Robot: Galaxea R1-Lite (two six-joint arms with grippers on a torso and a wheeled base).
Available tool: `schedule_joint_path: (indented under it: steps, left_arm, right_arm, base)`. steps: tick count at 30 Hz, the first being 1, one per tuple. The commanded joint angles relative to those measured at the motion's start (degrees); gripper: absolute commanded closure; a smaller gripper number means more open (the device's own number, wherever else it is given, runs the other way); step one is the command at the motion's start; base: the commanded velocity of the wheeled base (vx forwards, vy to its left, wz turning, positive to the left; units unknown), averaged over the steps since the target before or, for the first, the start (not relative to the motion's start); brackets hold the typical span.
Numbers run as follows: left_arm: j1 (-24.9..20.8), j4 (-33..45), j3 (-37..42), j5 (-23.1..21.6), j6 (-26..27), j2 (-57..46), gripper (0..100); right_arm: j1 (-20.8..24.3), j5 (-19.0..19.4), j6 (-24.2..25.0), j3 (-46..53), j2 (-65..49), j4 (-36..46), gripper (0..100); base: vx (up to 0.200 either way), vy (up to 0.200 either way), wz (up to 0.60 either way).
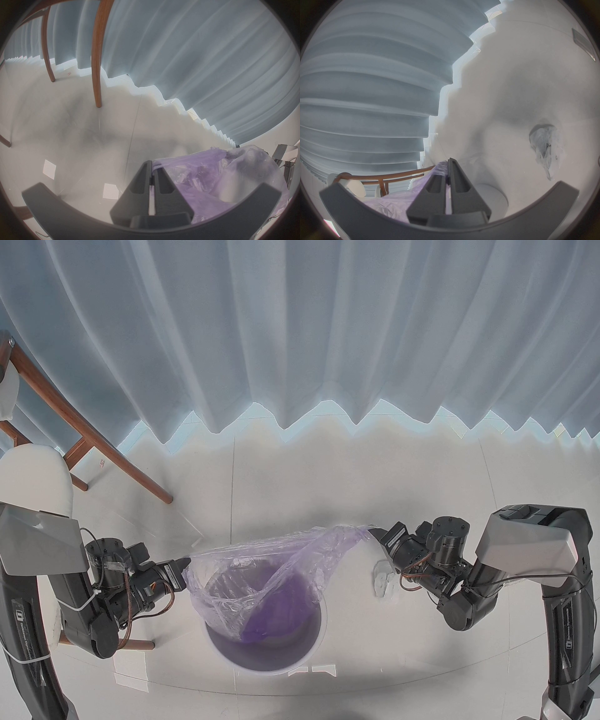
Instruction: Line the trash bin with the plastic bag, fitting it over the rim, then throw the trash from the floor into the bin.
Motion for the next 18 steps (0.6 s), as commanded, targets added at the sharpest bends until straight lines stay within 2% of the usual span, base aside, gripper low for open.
schedule_joint_path:
  steps: [1, 7, 13, 18]
  left_arm:
    - [-0.2, 0.0, -1.3, 1.8, 0.0, 2.2, 100]
    - [-0.4, 0.0, -0.9, 2.2, -0.1, 4.1, 100]
    - [-0.3, 0.0, -0.3, 2.3, 0.0, 5.0, 100]
    - [-0.3, -0.1, 2.7, 1.3, 0.4, 4.7, 100]
  right_arm:
    - [0.0, -0.2, -0.3, -1.8, 2.6, 0.3, 100]
    - [-0.1, -2.1, -0.3, -4.0, 5.1, 1.1, 100]
    - [0.0, -2.1, -0.4, -4.1, 4.6, 6.0, 100]
    - [0.3, -2.1, -0.9, -2.8, 4.3, 6.2, 100]
  base:
    - [0.000, 0.000, 0.00]
    - [0.000, 0.000, 0.00]
    - [0.000, 0.000, 0.00]
    - [0.000, 0.000, 0.00]
